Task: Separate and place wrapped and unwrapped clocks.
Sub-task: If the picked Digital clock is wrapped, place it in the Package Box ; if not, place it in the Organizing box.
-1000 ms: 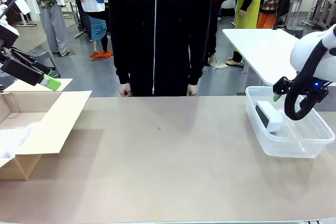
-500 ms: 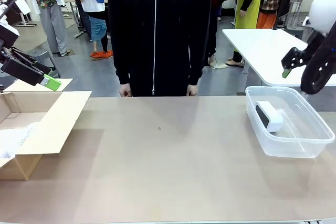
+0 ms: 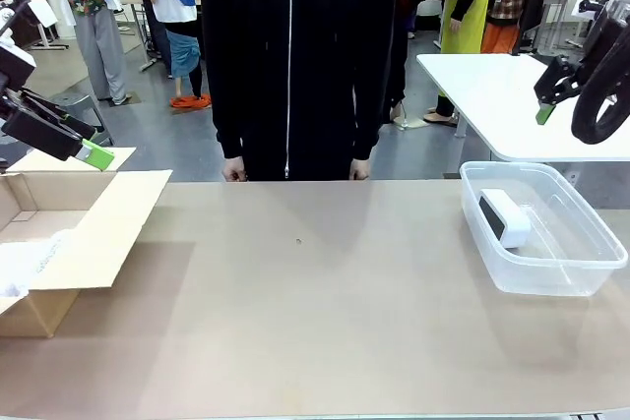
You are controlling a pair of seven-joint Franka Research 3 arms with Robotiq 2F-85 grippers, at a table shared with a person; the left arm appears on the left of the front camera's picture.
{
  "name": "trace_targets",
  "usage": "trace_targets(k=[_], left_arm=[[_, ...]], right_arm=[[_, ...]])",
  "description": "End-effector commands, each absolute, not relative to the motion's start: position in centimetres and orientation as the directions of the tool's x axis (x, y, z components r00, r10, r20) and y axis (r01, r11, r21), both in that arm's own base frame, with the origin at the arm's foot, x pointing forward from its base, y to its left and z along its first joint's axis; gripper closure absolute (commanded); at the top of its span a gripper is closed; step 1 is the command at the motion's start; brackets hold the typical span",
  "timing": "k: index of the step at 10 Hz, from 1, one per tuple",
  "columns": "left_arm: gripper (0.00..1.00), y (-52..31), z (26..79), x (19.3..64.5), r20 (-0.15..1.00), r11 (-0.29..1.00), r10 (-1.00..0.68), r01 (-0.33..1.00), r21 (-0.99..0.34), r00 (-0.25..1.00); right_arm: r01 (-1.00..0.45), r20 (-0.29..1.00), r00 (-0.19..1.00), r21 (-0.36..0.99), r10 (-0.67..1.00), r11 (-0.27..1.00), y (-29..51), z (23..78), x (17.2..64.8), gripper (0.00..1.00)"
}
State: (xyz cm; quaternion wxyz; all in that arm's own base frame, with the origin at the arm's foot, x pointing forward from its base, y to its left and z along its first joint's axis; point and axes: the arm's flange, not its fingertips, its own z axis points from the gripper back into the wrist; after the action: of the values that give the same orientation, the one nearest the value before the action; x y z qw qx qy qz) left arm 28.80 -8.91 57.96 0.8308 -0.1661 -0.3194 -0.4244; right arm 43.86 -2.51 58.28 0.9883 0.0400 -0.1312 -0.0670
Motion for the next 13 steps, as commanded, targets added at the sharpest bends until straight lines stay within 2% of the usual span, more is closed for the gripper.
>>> trace_targets(k=[1, 4, 5, 13], left_arm=[[0.0, -9.1, 57.92, 28.72, 0.67, 0.599, -0.595, 0.801, 0.001, 0.444], [0.0, -9.1, 57.92, 28.72, 0.67, 0.599, -0.595, 0.801, 0.001, 0.444], [0.0, -9.1, 57.92, 28.72, 0.67, 0.599, -0.595, 0.801, 0.001, 0.444], [0.0, -9.1, 57.92, 28.72, 0.67, 0.599, -0.595, 0.801, 0.001, 0.444]], right_arm=[[0.1, 0.229, 0.967, 0.064, -0.113, 0.993, -2.74, 58.46, 43.75, 0.0], [0.088, 0.255, 0.963, 0.029, -0.093, 0.996, -1.94, 58.41, 43.9, 0.0], [0.102, 0.242, 0.963, 0.09, -0.122, 0.991, -2.44, 58.23, 43.73, 0.0], [0.102, 0.242, 0.963, 0.09, -0.122, 0.991, -2.44, 58.23, 43.73, 0.0]])
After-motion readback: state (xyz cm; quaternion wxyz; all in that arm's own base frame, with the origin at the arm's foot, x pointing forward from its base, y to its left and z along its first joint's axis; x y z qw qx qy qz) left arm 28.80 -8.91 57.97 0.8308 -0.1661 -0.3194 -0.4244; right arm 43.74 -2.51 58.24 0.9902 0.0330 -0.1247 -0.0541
